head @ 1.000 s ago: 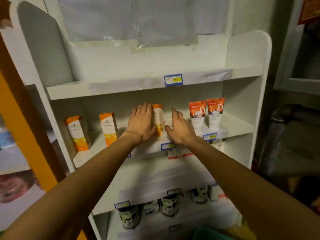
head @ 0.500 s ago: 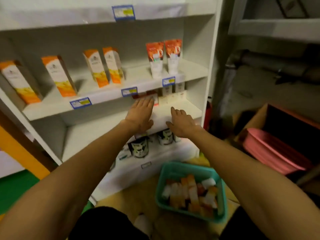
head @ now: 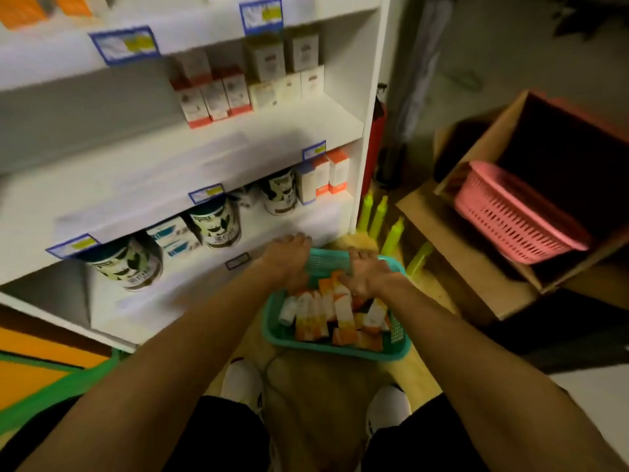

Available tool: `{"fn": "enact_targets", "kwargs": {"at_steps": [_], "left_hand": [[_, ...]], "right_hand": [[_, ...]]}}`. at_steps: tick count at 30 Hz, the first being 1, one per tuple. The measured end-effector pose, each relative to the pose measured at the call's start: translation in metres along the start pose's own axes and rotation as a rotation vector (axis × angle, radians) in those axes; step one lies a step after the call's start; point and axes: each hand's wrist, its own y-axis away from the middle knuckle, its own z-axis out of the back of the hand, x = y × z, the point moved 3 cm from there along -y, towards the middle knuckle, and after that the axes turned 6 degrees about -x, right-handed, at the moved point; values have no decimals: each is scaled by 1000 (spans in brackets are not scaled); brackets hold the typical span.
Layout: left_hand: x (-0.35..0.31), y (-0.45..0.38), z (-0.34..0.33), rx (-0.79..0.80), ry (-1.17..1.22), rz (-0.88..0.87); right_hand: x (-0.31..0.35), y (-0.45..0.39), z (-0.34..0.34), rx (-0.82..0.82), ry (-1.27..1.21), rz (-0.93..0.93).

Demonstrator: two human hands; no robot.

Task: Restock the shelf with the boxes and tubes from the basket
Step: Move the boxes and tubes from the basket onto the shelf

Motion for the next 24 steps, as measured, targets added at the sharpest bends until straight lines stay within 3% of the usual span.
{"fn": "enact_targets", "kwargs": {"at_steps": [12,19,24], "left_hand": [[11,-83,-161,290,99,-6],[28,-105,-216,461,188,44],[31,-105,-233,504,226,43]], "right_hand": [[-23,-84,-132,193,78,66],[-27,-109,-166,304,50,97],[-27,-108,-172,279,80,79]]}}
